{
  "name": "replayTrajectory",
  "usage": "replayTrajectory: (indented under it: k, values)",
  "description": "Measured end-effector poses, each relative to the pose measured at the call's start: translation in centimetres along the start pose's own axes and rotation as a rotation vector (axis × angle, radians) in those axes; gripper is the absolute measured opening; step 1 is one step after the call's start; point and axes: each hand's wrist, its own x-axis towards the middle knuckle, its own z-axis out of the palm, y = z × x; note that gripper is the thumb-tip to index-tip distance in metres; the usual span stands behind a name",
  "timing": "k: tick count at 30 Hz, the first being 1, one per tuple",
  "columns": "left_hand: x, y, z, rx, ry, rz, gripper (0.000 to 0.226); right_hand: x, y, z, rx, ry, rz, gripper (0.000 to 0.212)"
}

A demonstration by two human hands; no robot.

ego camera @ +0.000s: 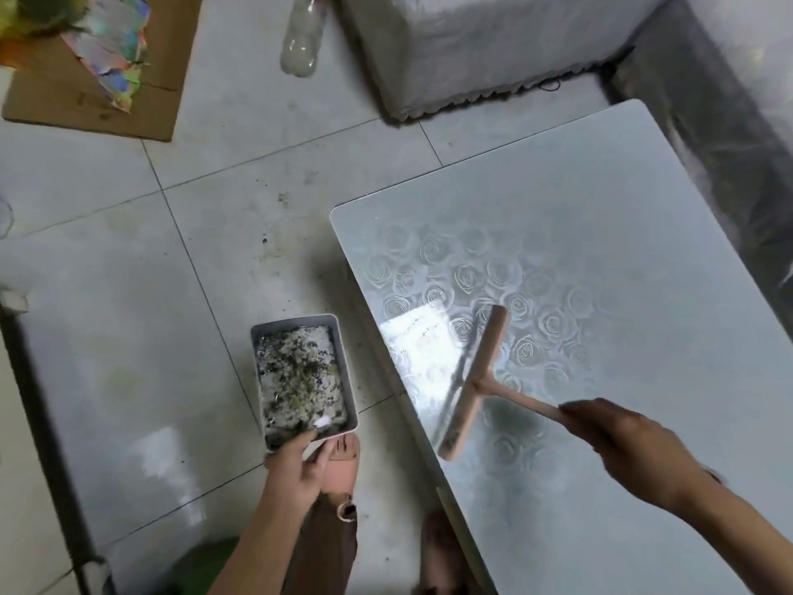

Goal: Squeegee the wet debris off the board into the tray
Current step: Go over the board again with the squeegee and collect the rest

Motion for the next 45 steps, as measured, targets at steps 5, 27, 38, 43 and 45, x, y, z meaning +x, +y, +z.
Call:
replayTrajectory:
  k: [5, 27, 38, 43, 45]
  values:
    - [2.5, 0.4, 4.3, -0.313, -0.035, -0.318, 0.009, 1.7, 0.4, -1.3, 0.052, -0.009, 0.064, 0.024]
    - [4.4, -3.7, 8.6, -0.325, -0.019, -0.230, 0.021, 16.4, -4.0, -7.5, -0.269, 0.173, -0.426, 0.050]
    - [5.6, -4.4, 5.7, 0.090, -0.302, -0.063, 0.026, 15.0, -9.3, -1.8, -0.171, 0.193, -0.313, 0.053]
    - [4.0, -4.2, 5.1, 0.066, -0.141, -0.040, 0.022, 7.4, -5.4, 1.7, 0.346, 0.207, -0.073, 0.041]
    - [1.9, -4.3, 4.7, 0.259, -0.193, -0.041, 0.030, 3.4, -3.1, 4.3, 0.508, 0.237, 0.080, 0.038]
